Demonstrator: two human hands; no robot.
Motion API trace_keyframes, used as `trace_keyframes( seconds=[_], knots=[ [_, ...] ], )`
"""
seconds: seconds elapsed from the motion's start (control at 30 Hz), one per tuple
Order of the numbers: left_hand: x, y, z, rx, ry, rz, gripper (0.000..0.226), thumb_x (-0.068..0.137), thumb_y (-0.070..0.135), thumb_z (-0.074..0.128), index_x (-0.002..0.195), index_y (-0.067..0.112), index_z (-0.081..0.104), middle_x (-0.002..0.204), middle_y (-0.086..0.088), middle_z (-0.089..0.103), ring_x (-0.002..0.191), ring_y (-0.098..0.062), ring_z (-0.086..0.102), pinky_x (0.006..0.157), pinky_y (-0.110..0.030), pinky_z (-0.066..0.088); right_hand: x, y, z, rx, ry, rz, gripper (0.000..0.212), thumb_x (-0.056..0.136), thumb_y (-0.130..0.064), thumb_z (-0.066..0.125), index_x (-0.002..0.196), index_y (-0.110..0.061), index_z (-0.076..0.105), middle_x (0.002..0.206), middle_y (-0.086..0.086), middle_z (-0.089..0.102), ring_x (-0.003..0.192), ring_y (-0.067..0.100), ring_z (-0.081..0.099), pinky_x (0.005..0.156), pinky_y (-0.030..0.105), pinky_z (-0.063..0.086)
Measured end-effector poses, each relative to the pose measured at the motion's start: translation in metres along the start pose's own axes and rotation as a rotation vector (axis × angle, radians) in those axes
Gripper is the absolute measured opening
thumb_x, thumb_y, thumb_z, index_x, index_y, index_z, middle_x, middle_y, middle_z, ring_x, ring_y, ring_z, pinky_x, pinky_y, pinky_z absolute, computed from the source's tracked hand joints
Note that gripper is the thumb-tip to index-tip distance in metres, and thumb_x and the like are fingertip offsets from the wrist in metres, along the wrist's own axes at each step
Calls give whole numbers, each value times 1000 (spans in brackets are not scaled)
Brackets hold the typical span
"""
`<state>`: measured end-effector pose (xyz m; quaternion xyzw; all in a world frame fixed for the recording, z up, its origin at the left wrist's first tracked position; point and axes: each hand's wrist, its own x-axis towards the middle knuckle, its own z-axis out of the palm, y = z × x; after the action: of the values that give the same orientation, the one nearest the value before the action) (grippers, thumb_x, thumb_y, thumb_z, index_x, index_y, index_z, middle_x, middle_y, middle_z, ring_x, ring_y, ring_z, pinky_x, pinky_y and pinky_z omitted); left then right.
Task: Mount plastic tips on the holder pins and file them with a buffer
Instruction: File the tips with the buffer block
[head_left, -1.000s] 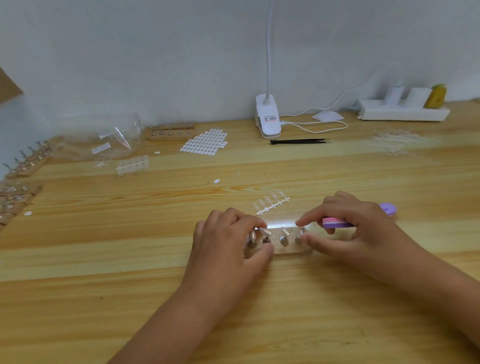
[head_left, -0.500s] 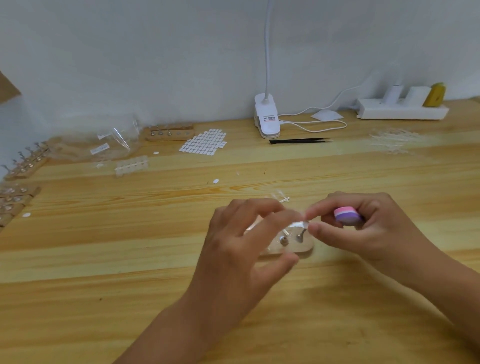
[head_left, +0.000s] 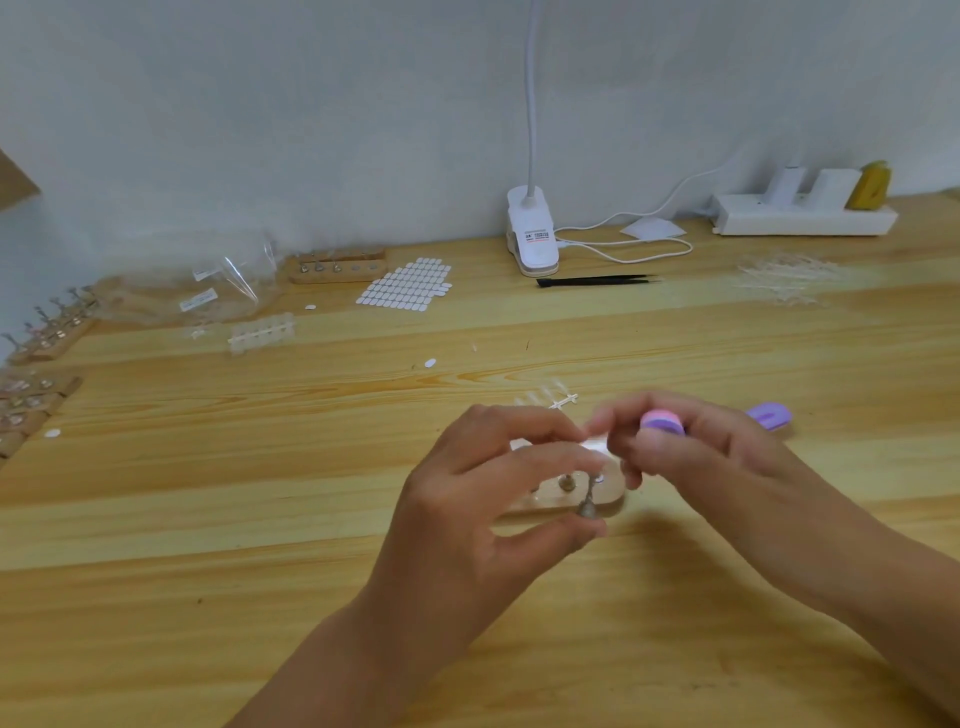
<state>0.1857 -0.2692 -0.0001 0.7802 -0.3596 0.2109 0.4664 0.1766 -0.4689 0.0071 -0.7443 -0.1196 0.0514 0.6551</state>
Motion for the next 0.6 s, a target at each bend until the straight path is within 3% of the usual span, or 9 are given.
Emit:
trace_keyframes(
  seconds=[0.07,0.1,0.2,0.27,0.33,0.43,0.6],
  knots=[
    [0,2,-2,-35,16,-96,33,65,19,87,95,19,76,100,13,71,93,-4,66,80,-13,46,4,4,-3,-7,116,35,31,62,-16,43,82,-16,66,58,-5,57,54,1,52,63,22,43],
    [0,3,-3,-45,18,-147,33,63,20,88,94,22,76,96,16,72,90,0,65,78,-10,45,4,4,-4,-73,168,8,33,62,-15,41,82,-22,66,64,-6,58,58,0,52,67,22,42],
    [0,5,-2,-90,-2,-257,33,60,22,88,90,28,77,87,22,71,79,4,63,72,-6,42,-12,6,-4,-443,190,-272,24,95,-33,44,107,-44,61,98,-19,60,98,4,56,90,13,38],
    [1,6,-3,-129,-4,-305,33,58,22,89,88,29,77,83,20,72,76,1,64,70,-8,44,-19,10,0,-580,162,-433,28,101,-29,46,126,-37,57,112,-18,57,108,13,56,92,12,39],
    [2,8,-3,-158,-1,-330,32,58,21,90,86,30,78,81,17,72,75,-2,65,69,-10,45,-17,11,8,-652,164,-561,35,100,-20,53,134,-25,56,119,-18,57,110,10,59,94,11,41],
    [2,10,-5,-155,-3,-328,32,59,20,89,86,34,78,82,16,73,74,-6,65,69,-11,46,-15,13,7,-757,172,-726,28,97,-9,59,125,-15,63,117,-9,64,110,11,62,97,19,44],
    [3,10,-5,-137,-6,-384,34,59,14,93,85,29,79,79,14,72,73,-5,63,70,-11,45,-13,15,0,-802,262,-716,25,96,-8,61,120,-15,67,115,0,64,108,11,63,94,22,48]
  ],
)
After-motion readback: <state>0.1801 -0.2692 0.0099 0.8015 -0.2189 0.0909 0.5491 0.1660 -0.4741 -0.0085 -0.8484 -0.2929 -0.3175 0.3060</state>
